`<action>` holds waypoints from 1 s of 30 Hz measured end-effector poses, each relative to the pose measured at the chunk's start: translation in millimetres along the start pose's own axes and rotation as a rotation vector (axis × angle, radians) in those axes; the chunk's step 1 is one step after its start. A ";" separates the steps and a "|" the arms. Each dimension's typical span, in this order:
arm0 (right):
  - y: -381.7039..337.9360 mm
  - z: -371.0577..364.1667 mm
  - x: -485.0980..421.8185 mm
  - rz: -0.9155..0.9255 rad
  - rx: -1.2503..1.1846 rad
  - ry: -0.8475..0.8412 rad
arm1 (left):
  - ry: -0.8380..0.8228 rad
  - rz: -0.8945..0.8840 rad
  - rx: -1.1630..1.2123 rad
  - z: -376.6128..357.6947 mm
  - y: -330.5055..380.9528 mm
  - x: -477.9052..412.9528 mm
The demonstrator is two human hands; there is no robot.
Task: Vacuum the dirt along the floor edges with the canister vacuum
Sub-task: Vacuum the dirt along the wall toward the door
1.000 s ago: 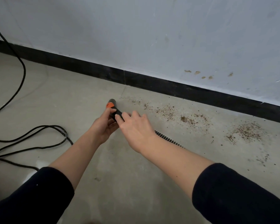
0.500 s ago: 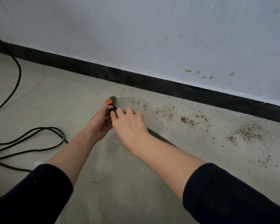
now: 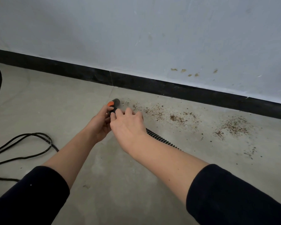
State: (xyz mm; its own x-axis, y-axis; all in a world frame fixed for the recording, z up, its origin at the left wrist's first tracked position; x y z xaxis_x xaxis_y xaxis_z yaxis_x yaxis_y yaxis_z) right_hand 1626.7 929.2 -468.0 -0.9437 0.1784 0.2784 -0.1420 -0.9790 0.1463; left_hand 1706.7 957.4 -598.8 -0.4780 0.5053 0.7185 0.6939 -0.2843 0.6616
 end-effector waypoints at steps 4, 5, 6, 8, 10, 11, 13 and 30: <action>7.9 -2.2 10.4 -0.020 0.015 -0.021 | -0.047 0.001 -0.019 -18.7 -4.2 2.1; 10.0 -3.0 13.0 -0.026 0.017 -0.027 | -0.055 0.003 -0.022 -23.0 -5.6 2.6; 11.3 -3.8 15.0 -0.029 0.020 -0.033 | -0.062 0.006 -0.027 -25.8 -7.2 2.6; 13.8 -6.1 19.7 -0.035 0.029 -0.047 | -0.077 0.015 -0.042 -32.4 -10.7 4.3; 15.3 -8.3 23.9 -0.034 0.041 -0.064 | -0.088 0.021 -0.060 -38.3 -13.8 7.5; 15.8 -9.2 25.8 -0.033 0.046 -0.073 | -0.095 0.023 -0.068 -41.2 -15.2 9.3; 16.0 -10.4 28.4 -0.030 0.055 -0.085 | -0.106 0.030 -0.083 -46.4 -17.1 14.3; 19.7 -9.6 22.3 -0.040 0.067 -0.082 | -0.070 0.009 -0.097 -43.1 -9.4 12.9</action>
State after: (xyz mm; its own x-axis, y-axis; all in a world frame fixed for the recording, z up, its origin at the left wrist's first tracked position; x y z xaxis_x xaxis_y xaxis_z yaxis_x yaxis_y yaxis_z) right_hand 1600.0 913.0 -468.1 -0.9097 0.2277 0.3471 -0.1566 -0.9626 0.2211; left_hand 1670.8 931.5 -586.5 -0.4311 0.5571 0.7098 0.6409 -0.3647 0.6755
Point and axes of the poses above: each hand's wrist, its own x-axis away from the middle knuckle, its own z-axis out of the back of the hand, y = z × x, the point moved 10 cm from there along -x, towards the middle knuckle, and after that the axes turned 6 degrees about z, right-handed, at the moved point
